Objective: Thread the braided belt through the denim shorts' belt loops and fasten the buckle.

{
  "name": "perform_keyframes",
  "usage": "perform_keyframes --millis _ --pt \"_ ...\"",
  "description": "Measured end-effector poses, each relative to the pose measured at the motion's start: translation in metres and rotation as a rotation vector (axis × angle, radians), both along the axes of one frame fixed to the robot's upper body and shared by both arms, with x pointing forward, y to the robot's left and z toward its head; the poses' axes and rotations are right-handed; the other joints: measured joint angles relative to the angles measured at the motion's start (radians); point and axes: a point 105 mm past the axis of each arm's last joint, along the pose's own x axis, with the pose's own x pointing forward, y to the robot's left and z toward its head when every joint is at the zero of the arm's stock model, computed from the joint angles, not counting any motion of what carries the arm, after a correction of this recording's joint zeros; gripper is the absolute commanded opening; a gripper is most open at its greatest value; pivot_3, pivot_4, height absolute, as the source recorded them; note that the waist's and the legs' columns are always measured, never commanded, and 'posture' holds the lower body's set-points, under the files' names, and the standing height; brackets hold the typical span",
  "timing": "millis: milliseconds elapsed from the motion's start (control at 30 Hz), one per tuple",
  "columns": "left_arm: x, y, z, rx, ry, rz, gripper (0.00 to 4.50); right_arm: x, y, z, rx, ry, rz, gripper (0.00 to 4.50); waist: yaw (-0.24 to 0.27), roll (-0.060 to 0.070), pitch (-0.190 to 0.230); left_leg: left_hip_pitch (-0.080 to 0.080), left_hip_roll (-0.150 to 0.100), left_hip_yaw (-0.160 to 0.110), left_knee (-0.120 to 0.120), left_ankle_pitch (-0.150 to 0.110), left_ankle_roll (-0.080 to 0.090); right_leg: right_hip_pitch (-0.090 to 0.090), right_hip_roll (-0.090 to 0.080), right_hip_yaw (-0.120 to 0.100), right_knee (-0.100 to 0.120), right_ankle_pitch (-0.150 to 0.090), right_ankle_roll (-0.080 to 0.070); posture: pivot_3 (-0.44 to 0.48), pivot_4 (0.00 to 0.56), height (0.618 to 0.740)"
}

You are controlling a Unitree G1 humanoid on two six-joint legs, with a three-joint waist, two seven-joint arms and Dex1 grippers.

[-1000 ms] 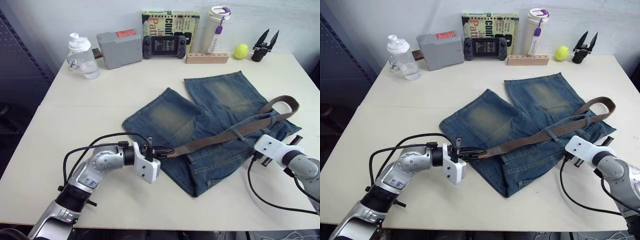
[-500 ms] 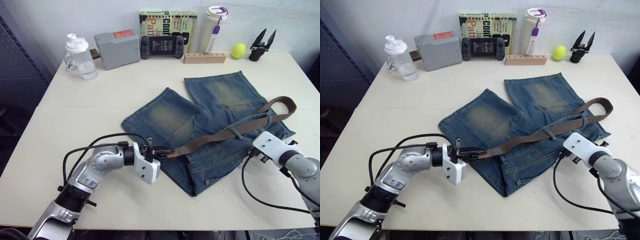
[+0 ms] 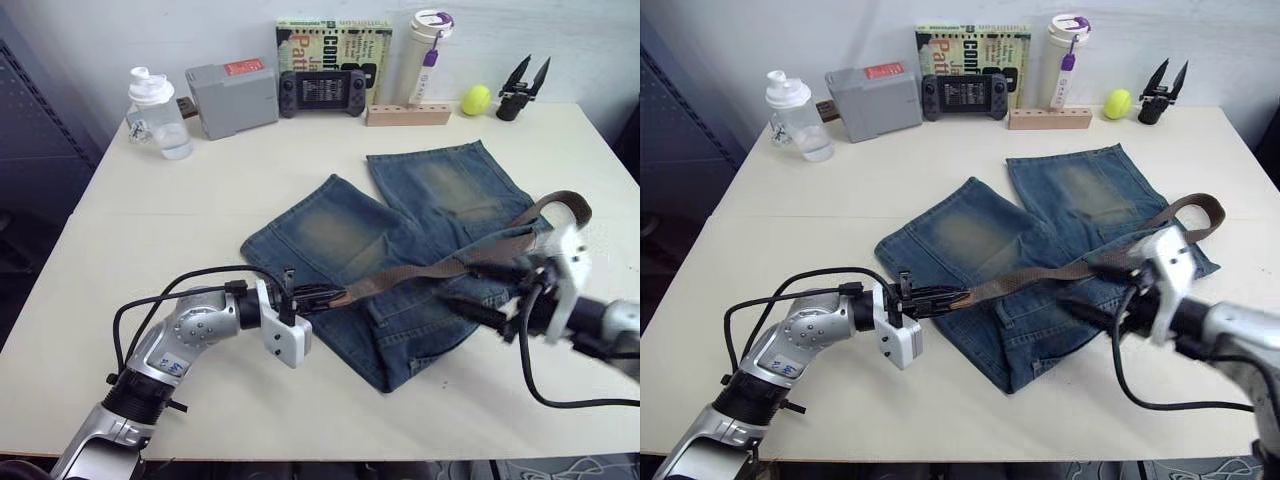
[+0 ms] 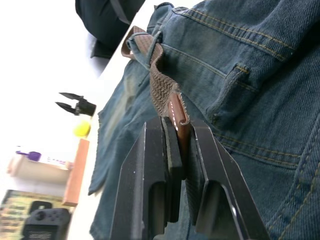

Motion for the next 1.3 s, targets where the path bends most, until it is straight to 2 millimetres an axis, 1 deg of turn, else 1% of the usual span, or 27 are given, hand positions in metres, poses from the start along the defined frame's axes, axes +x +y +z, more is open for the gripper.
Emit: perform_keyframes --millis 33,67,100,133,167,233,333,467,700,800,867,933,967,1000,1033,1067,1100,1133,1233,1267,1300 --pt "0.000 0.000 0.001 -0.003 -0.013 -0.002 0.00 -0.007 0.008 -0.009 0.094 0.097 -0.001 4.46 0.001 0.000 0.000 0.000 0.000 0.000 0.000 0.000 0.000 0.000 0.000 0.000 0.000 0.000 0.000 0.000 0.150 0.726" --pt "-0.001 0.000 0.001 -0.003 -0.016 -0.002 0.00 -0.009 0.012 -0.011 0.123 0.122 -0.003 4.46 0.000 0.000 0.000 0.000 -0.001 0.000 0.000 0.000 0.000 0.000 0.001 -0.001 0.000 0.000 0.000 0.000 0.150 0.726" --pt "-0.001 0.000 0.000 0.000 -0.023 -0.004 0.00 -0.013 0.021 -0.014 0.209 0.187 -0.013 4.46 -0.002 0.000 0.000 0.000 -0.002 0.002 -0.001 0.000 0.000 0.000 0.001 0.000 0.000 0.000 0.000 0.000 0.150 0.726" --pt "-0.001 0.000 0.000 0.000 -0.026 -0.005 0.00 -0.013 0.027 -0.016 0.272 0.227 -0.036 4.46 -0.006 0.000 0.000 0.001 -0.002 0.003 0.000 0.000 0.000 0.000 0.002 -0.001 0.000 0.000 0.000 0.000 0.150 0.726" --pt "-0.002 0.000 0.000 -0.003 -0.030 -0.007 0.00 -0.010 0.034 -0.015 0.359 0.266 -0.071 4.46 -0.009 0.000 0.000 0.001 -0.002 0.003 -0.001 0.000 0.000 0.000 0.003 0.000 0.000 0.000 0.000 0.000 0.150 0.726" --pt "-0.002 -0.001 0.000 -0.007 -0.032 -0.007 0.00 -0.002 0.042 -0.014 0.477 0.324 -0.151 4.46 -0.010 0.000 0.000 0.001 -0.001 0.004 -0.001 0.000 0.000 0.000 0.003 0.000 0.000 0.000 0.000 0.000 0.150 0.726" --pt "-0.003 0.000 -0.001 -0.005 -0.031 -0.005 0.00 0.007 0.052 -0.017 0.551 0.387 -0.229 4.46 -0.010 0.000 0.000 0.001 -0.001 0.005 -0.002 0.000 0.000 -0.003 0.003 0.002 0.000 0.000 0.000 0.000 0.150 0.726" --pt "-0.003 0.000 -0.002 0.001 -0.031 -0.003 0.00 0.012 0.063 -0.020 0.592 0.434 -0.258 4.46 -0.008 0.000 0.000 0.000 -0.001 0.006 -0.002 0.000 0.000 -0.003 0.003 0.002 0.000 0.000 0.000 0.000 0.150 0.726" --pt "-0.004 -0.001 -0.002 0.001 -0.034 -0.007 0.00 0.030 0.056 -0.020 0.655 0.451 -0.362 4.46 -0.009 0.001 0.000 0.000 0.000 0.011 -0.002 0.000 0.000 -0.004 0.003 0.002 0.000 0.000 0.000 0.000 0.150 0.726" --pt "-0.004 -0.001 -0.002 0.002 -0.033 -0.009 0.00 0.035 0.053 -0.020 0.663 0.455 -0.383 3.62 -0.009 0.000 0.000 0.000 0.001 0.013 -0.002 0.000 0.000 -0.005 0.003 0.003 0.000 0.000 0.000 0.000 0.150 0.726" --pt "-0.004 -0.002 -0.002 0.003 -0.033 -0.009 0.00 0.037 0.052 -0.019 0.672 0.452 -0.390 2.74 -0.009 0.001 0.000 0.000 0.001 0.013 -0.002 0.000 0.000 -0.005 0.003 0.003 0.001 0.000 0.000 0.000 0.150 0.726" --pt "-0.004 -0.002 -0.002 0.004 -0.032 -0.010 0.00 0.038 0.053 -0.018 0.685 0.449 -0.393 1.59 -0.009 0.001 0.000 0.000 0.002 0.014 -0.002 0.000 0.000 -0.005 0.003 0.003 0.001 0.000 0.000 0.000 0.150 0.726" --pt "-0.004 -0.002 -0.002 0.004 -0.032 -0.010 0.00 0.038 0.053 -0.018 0.686 0.449 -0.393 1.26 -0.009 0.001 0.000 0.000 0.002 0.014 -0.002 0.000 0.000 -0.005 0.003 0.004 0.001 0.000 0.000 0.000 0.150 0.726" --pt "-0.004 -0.002 -0.002 0.006 -0.032 -0.011 0.00 0.039 0.053 -0.017 0.695 0.448 -0.397 0.75 -0.009 0.001 0.000 0.000 0.002 0.014 -0.002 0.000 0.000 -0.005 0.003 0.004 0.001 0.000 0.000 0.000 0.150 0.726" --pt "-0.004 -0.002 -0.003 0.007 -0.031 -0.012 0.00 0.039 0.053 -0.016 0.702 0.447 -0.400 0.44 -0.009 0.001 0.000 0.000 0.002 0.014 -0.002 0.000 0.000 -0.005 0.003 0.004 0.001 0.000 0.000 0.000 0.150 0.726" --pt "-0.005 -0.002 -0.003 0.007 -0.029 -0.014 0.45 0.040 0.053 -0.015 0.709 0.447 -0.402 0.01 -0.009 0.001 0.000 0.000 0.002 0.014 -0.002 0.000 0.000 -0.005 0.003 0.004 0.001 0.000 0.000 0.000 0.150 0.726" --pt "-0.005 -0.002 -0.003 0.008 -0.027 -0.014 0.92 0.040 0.053 -0.015 0.710 0.447 -0.403 0.00 -0.009 0.001 0.000 0.000 0.002 0.014 -0.002 0.000 0.000 -0.005 0.003 0.004 0.001 0.000 0.000 0.000 0.150 0.726" --pt "-0.006 -0.002 -0.002 0.000 -0.018 -0.022 1.16 0.040 0.053 -0.015 0.713 0.449 -0.404 0.00 -0.009 0.001 0.000 0.000 0.002 0.014 -0.003 0.000 0.000 -0.006 0.003 0.004 0.001 0.000 0.000 0.000 0.150 0.726" --pt "-0.008 -0.003 -0.002 -0.014 0.004 -0.031 2.38 0.041 0.055 -0.015 0.719 0.452 -0.404 0.00 -0.010 0.001 0.000 0.000 0.003 0.014 -0.003 0.000 0.000 -0.006 0.003 0.004 0.001 0.000 0.000 0.000 0.150 0.726" --pt "-0.009 -0.002 -0.004 -0.020 0.026 -0.031 2.65 0.041 0.055 -0.015 0.725 0.451 -0.408 0.00 -0.011 0.001 0.000 0.000 0.003 0.014 -0.003 0.000 0.000 -0.006 0.003 0.004 0.001 0.000 0.000 0.000 0.150 0.726" --pt "-0.009 -0.002 -0.007 -0.017 0.045 -0.027 3.09 0.042 0.054 -0.015 0.727 0.449 -0.412 0.00 -0.011 0.001 0.000 0.000 0.003 0.015 -0.003 0.000 0.000 -0.006 0.003 0.004 0.001 0.000 0.000 0.000 0.150 0.726"
